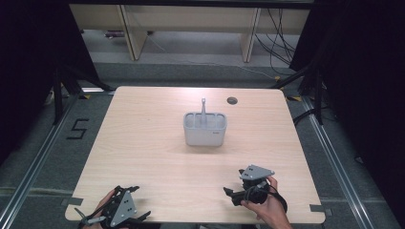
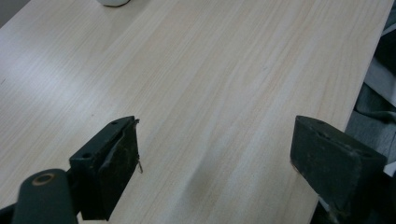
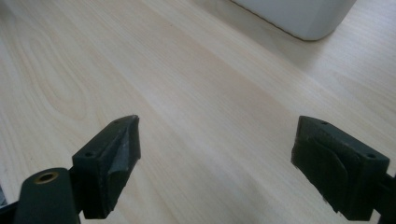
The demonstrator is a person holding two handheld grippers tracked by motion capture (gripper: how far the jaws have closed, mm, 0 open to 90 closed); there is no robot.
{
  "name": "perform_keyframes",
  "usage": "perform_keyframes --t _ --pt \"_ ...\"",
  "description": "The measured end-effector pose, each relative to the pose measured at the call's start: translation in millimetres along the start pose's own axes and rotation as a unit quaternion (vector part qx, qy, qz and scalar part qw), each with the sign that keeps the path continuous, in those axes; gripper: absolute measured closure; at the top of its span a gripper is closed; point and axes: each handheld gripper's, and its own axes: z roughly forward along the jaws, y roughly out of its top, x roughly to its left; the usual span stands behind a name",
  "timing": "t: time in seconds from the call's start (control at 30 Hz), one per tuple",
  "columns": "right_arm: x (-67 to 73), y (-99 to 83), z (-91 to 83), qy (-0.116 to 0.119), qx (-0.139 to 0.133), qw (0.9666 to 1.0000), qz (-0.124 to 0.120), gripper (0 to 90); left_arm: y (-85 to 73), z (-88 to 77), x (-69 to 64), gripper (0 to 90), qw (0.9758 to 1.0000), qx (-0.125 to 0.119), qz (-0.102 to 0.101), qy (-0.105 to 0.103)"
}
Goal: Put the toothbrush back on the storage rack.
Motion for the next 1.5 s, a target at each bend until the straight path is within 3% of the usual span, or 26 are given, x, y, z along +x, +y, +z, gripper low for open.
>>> perform_keyframes --t 0.1,0.13,0.2,0.23,0.3,0.37,0.5,0.7,0.77,0.83,0.97,1.03,1.07,1.2,1.5 --pt "0.3 -3.5 -4.2 -0.002 0.001 1.0000 0.005 16.1 -0.7 1.4 -0.3 15.0 1.0000 -0.005 -0.006 0.000" --pt "0.9 -5.0 -5.4 -0.008 0.000 0.9999 0.011 16.1 -0.2 0.6 0.2 15.0 1.0000 0.002 0.000 -0.001" --pt "-0.4 -7.4 -7.1 -0.010 -0.003 0.9999 0.000 16.1 0.0 0.9 0.1 15.0 1.0000 0.000 0.000 0.002" --pt "0.8 -8.7 -7.3 -0.001 0.002 1.0000 0.010 16.1 0.0 0.9 0.0 14.9 1.0000 0.000 -0.001 0.000" --pt "2.2 -11.4 -9.3 -0.004 0.009 0.9999 0.014 16.2 -0.4 1.1 0.1 14.9 1.0000 0.001 -0.002 -0.001" --pt "0.9 -13.3 -9.6 -0.004 0.007 1.0000 0.005 16.3 -0.4 1.8 -0.1 15.0 0.9999 0.005 0.005 0.013" --pt "0.1 -16.7 -11.8 -0.007 0.011 0.9999 0.009 16.4 0.0 0.6 0.2 14.9 1.0000 0.002 0.001 -0.001" --pt "-0.5 -21.8 -17.0 -0.018 0.010 0.9996 0.019 16.4 0.0 1.2 -0.3 14.9 1.0000 0.003 0.004 0.004" --pt "-0.4 -23.2 -16.4 -0.011 0.012 0.9997 0.018 16.4 -0.1 1.7 -0.7 14.9 1.0000 0.002 0.001 0.006" --pt "1.5 -24.3 -16.4 -0.013 0.015 0.9996 0.021 16.4 -0.1 1.2 -0.1 14.9 1.0000 0.000 0.001 -0.002" --pt "0.3 -24.2 -15.4 -0.009 0.015 0.9998 0.008 16.5 0.4 1.4 -0.2 15.0 1.0000 0.003 0.003 0.001" --pt "0.7 -24.4 -16.1 -0.014 0.019 0.9996 0.016 16.5 0.3 0.3 0.2 14.9 1.0000 0.003 0.004 -0.002" --pt "-0.2 -24.2 -15.5 -0.011 0.016 0.9998 0.010 16.5 0.1 1.4 -0.3 14.9 1.0000 -0.002 0.000 0.008" --pt "0.1 -24.3 -15.3 -0.010 0.019 0.9997 0.014 16.5 0.3 0.1 0.1 14.9 1.0000 0.001 0.003 -0.001" --pt "-0.3 -24.8 -14.0 -0.013 0.020 0.9997 0.009 16.7 0.1 1.0 -0.5 14.9 1.0000 -0.003 0.000 0.008"
